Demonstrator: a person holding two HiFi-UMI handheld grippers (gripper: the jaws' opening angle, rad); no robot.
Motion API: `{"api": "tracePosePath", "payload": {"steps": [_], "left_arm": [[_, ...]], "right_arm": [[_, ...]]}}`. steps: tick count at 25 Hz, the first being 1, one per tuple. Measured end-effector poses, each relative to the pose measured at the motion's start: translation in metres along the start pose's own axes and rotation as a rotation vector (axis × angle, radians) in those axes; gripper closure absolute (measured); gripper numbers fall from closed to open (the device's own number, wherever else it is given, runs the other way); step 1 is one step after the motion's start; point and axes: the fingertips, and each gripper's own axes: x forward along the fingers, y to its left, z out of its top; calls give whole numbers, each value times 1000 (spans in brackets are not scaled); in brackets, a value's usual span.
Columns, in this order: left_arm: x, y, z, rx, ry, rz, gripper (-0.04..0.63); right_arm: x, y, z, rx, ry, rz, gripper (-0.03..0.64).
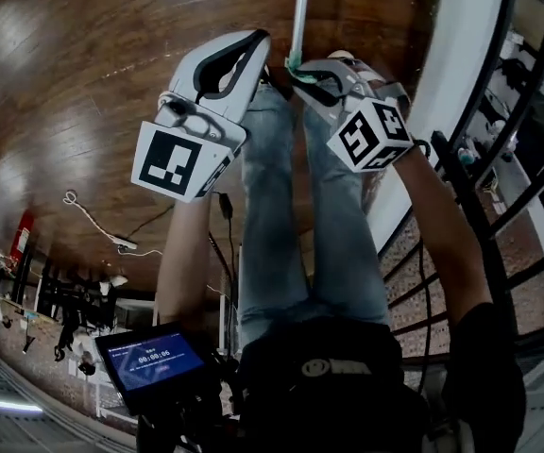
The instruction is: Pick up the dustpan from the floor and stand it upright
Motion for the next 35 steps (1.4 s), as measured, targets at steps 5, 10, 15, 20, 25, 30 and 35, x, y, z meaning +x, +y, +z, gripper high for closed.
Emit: {"api": "tracePosePath", "payload": {"steps": [5,10,15,20,25,30,35], "left_arm": [[17,42,-3,109,-72,23,578],[41,79,-13,160,-107,41,578],[42,88,2,171,-133,62,578],[43,84,1,185,-139,58,578],[52,79,4,194,-138,33,578],[64,70,5,204,-121,2,578],[71,67,-5,195,-103,-10,578]], "right_arm": [[33,-42,27,133,-187,71,534],[51,-70,28,281,-333,207,534],[29,-88,45,419,-438,295,532],[20,-98,44,589,-538,370,520],[28,-128,5,870,-603,432,515],[13,-186,-55,1140,-767,401,515],[11,-193,-63,1098,-794,352,488]]}}
